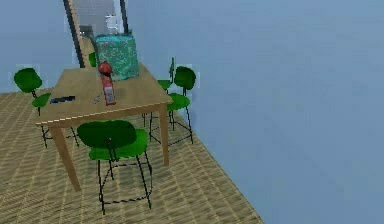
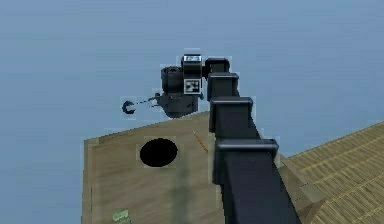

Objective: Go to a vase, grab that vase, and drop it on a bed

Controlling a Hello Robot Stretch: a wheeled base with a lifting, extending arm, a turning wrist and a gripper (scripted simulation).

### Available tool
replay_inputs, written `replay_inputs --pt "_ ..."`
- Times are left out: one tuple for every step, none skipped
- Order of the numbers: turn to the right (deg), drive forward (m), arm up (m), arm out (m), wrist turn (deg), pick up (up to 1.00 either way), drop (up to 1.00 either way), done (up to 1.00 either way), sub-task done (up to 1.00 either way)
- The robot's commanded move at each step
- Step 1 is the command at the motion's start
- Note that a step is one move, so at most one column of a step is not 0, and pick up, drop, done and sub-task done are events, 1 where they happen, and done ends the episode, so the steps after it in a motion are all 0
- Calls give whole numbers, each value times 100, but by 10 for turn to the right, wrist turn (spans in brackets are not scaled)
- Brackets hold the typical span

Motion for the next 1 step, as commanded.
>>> replay_inputs --pt "0 0 -26 0 0 0 0 0 0"
